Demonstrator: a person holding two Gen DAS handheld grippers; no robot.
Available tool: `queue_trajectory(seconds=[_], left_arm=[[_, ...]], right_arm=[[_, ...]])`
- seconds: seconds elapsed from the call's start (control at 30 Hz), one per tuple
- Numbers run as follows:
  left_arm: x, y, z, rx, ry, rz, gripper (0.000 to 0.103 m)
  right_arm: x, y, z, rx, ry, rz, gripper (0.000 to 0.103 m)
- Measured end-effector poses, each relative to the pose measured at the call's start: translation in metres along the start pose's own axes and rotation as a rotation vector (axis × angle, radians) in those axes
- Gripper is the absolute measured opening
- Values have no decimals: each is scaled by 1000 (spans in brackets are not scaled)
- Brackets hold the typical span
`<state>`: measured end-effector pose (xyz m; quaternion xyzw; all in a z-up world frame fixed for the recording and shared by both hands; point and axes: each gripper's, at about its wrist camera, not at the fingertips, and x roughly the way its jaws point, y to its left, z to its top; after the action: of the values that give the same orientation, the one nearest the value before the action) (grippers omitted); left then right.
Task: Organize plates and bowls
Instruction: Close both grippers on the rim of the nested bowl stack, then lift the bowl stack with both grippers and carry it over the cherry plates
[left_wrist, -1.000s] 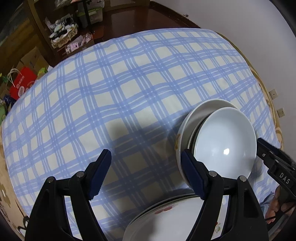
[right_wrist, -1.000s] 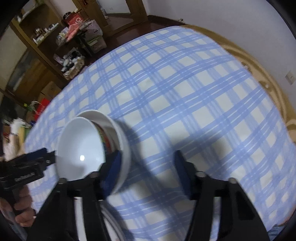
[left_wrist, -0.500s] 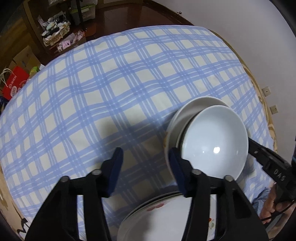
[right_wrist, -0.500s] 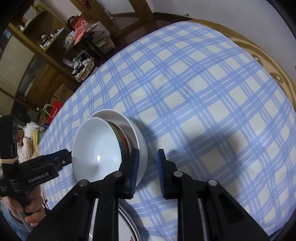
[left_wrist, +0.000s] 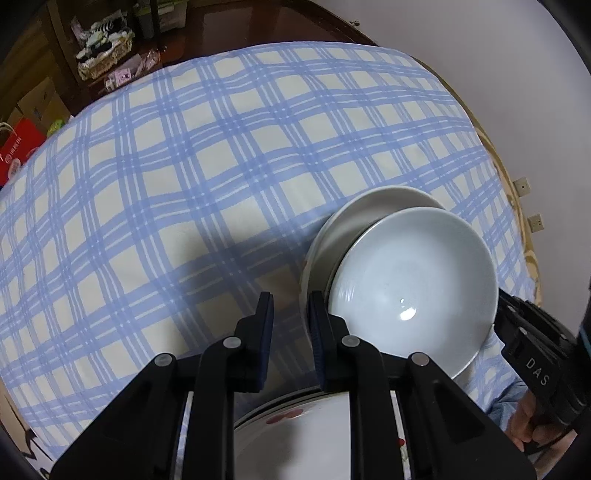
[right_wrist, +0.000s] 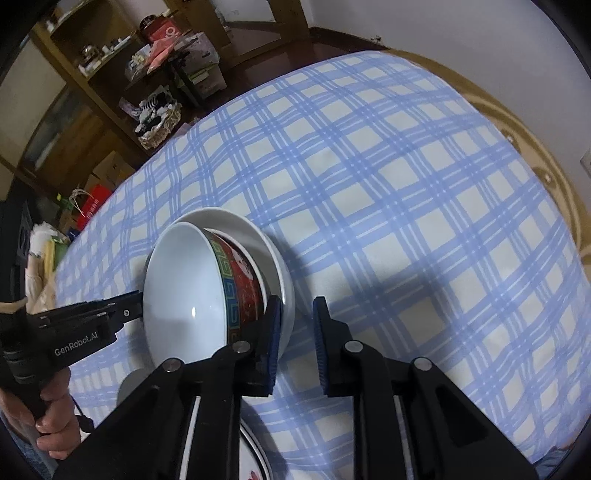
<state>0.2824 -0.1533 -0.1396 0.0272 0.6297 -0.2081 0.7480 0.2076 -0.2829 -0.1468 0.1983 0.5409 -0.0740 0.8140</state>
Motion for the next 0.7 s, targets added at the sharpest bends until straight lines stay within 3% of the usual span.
queue_trajectory(seconds=[0.1, 0.63, 0.7], left_arm=[[-1, -4, -2, 9, -23, 23, 17], [2, -4, 0, -3, -8, 29, 16], [2, -4, -1, -20, -9, 6, 6]], right_arm=[[0, 4, 0, -9, -2, 4, 8], [5, -9, -1, 98, 12, 61, 9], [5, -10, -2, 104, 7, 65, 9]])
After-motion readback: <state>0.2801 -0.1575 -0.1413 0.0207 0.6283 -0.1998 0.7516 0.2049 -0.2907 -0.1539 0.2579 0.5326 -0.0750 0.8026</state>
